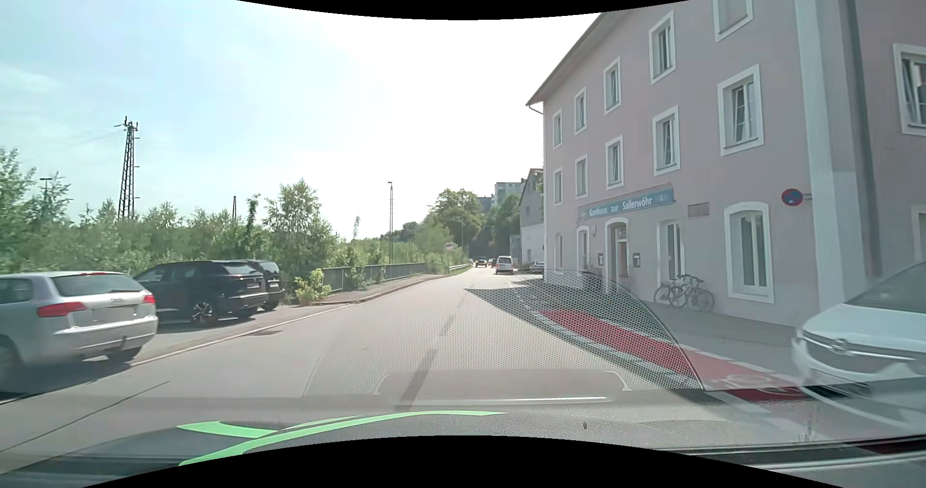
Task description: Follow the waypoints while adhering to traffic rules and regulations
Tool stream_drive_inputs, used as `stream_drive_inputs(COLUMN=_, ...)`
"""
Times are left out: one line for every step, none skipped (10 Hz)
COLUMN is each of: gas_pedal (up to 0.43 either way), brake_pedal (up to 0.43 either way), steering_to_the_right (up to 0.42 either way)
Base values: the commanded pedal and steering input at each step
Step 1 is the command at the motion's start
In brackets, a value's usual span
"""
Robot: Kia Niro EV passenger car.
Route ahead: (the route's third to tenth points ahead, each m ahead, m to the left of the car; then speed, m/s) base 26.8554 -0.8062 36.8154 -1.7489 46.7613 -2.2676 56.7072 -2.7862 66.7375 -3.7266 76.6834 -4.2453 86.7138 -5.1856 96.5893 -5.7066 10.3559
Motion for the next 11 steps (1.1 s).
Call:
stream_drive_inputs(gas_pedal=0.028, brake_pedal=0.000, steering_to_the_right=0.033)
stream_drive_inputs(gas_pedal=0.028, brake_pedal=0.000, steering_to_the_right=0.038)
stream_drive_inputs(gas_pedal=0.028, brake_pedal=0.000, steering_to_the_right=0.039)
stream_drive_inputs(gas_pedal=0.028, brake_pedal=0.000, steering_to_the_right=0.040)
stream_drive_inputs(gas_pedal=0.028, brake_pedal=0.000, steering_to_the_right=0.041)
stream_drive_inputs(gas_pedal=0.028, brake_pedal=0.000, steering_to_the_right=0.041)
stream_drive_inputs(gas_pedal=0.047, brake_pedal=0.000, steering_to_the_right=0.041)
stream_drive_inputs(gas_pedal=0.059, brake_pedal=0.000, steering_to_the_right=0.042)
stream_drive_inputs(gas_pedal=0.067, brake_pedal=0.000, steering_to_the_right=0.042)
stream_drive_inputs(gas_pedal=0.067, brake_pedal=0.000, steering_to_the_right=0.042)
stream_drive_inputs(gas_pedal=0.067, brake_pedal=0.000, steering_to_the_right=0.041)
